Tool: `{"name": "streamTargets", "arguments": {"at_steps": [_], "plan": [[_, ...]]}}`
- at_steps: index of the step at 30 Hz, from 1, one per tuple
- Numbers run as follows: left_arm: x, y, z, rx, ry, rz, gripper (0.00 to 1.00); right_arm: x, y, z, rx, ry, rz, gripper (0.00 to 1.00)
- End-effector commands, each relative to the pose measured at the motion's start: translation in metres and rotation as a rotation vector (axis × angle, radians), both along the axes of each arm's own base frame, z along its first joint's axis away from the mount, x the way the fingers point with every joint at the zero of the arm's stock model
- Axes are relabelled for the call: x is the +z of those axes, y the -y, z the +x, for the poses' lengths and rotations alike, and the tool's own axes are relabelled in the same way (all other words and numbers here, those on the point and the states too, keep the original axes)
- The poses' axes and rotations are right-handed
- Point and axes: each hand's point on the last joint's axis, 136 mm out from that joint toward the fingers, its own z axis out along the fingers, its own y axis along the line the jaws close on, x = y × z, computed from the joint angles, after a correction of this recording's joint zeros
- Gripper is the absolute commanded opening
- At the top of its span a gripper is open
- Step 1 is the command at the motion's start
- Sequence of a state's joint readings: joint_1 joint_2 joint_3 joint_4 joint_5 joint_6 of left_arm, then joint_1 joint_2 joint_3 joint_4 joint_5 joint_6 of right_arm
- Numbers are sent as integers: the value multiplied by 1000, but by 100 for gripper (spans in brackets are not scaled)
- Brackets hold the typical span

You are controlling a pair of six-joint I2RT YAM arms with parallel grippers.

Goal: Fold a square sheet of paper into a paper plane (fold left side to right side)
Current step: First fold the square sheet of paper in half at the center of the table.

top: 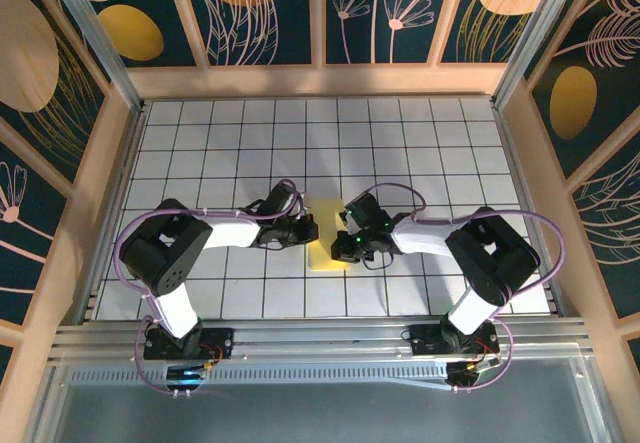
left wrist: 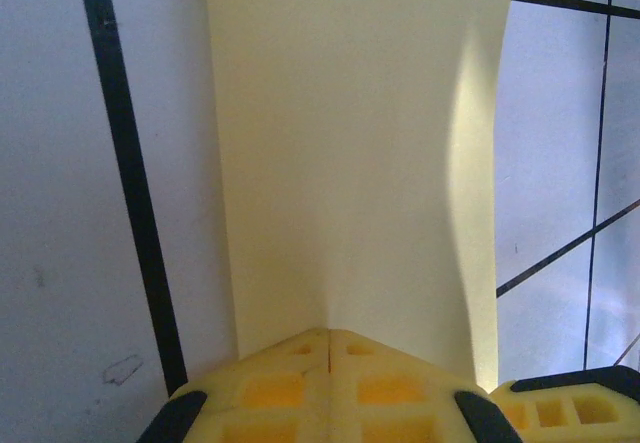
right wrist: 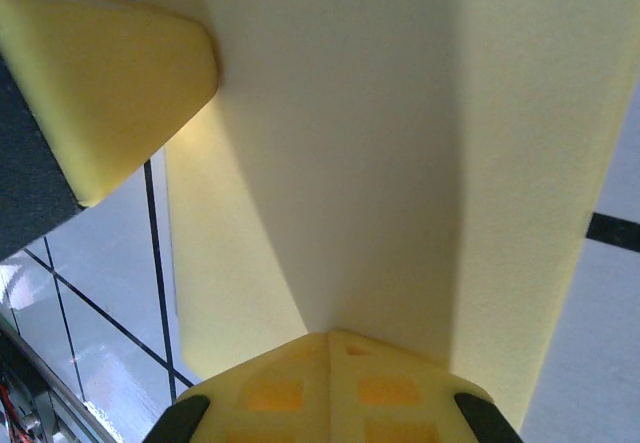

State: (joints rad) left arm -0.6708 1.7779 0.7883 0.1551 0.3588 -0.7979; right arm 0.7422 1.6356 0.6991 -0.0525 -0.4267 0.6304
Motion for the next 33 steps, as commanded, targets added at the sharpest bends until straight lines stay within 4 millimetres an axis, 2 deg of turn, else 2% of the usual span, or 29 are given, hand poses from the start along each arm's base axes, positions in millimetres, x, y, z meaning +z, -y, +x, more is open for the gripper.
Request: {"name": "streamTargets", "arguments": {"at_steps": [1, 10, 16, 27, 33], "plan": [[-18, -15, 4, 48, -23, 52, 0, -50, 47, -26, -17, -91, -250, 0], [-18, -32, 25, 89, 4, 86, 0, -54, 52, -27, -16, -93, -274, 0], [-25, -48, 42, 124, 17, 130, 0, -55, 55, -28, -10, -95, -288, 0], [-15, -56, 72, 150, 65, 136, 2, -54, 56, -29, -8, -93, -282, 0], [-7, -70, 90, 179, 97, 132, 4, -52, 57, -29, -5, -91, -282, 0]]}}
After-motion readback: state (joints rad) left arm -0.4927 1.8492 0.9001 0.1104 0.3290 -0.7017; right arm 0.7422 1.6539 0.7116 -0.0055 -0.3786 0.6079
